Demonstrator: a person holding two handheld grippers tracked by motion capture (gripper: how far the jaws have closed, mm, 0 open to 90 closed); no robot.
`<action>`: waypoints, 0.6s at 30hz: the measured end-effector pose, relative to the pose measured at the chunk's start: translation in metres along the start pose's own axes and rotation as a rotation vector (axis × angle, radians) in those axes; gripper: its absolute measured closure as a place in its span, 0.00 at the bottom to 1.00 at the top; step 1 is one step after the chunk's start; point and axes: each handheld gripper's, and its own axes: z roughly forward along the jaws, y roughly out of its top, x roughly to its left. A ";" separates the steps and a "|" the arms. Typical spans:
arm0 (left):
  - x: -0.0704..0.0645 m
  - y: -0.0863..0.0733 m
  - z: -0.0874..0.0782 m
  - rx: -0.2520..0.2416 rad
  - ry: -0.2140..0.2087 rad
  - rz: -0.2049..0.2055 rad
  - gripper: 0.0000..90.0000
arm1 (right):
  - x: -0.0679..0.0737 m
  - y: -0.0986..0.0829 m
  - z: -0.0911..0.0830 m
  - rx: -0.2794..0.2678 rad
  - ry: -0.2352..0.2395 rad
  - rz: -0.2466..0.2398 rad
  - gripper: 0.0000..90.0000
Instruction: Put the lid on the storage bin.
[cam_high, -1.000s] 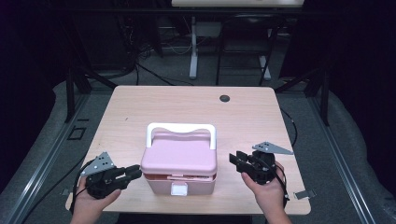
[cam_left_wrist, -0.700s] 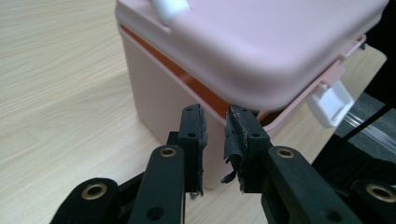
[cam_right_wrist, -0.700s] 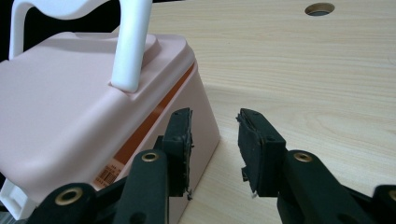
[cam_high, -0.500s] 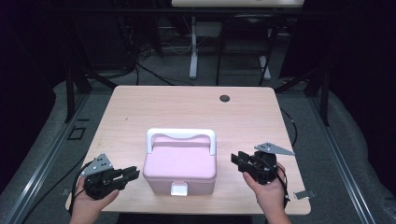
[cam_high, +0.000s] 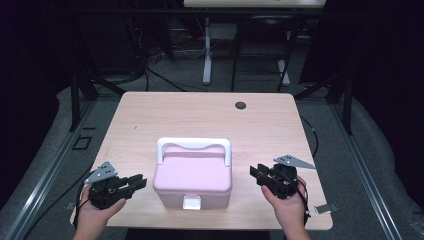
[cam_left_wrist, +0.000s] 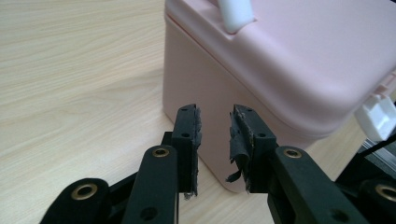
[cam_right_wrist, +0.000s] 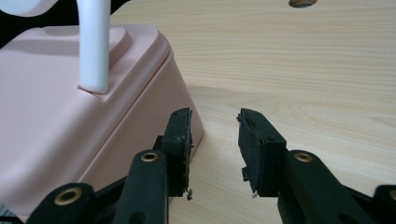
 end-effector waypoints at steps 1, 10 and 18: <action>0.002 0.001 0.000 0.005 0.004 0.005 0.79 | 0.000 0.000 0.000 0.002 -0.001 0.002 0.71; 0.018 0.002 0.008 0.000 0.046 -0.018 0.73 | -0.004 -0.008 0.008 -0.002 -0.032 -0.013 0.67; 0.031 0.001 0.019 0.002 0.074 -0.044 0.67 | -0.010 -0.015 0.015 -0.015 -0.069 -0.031 0.63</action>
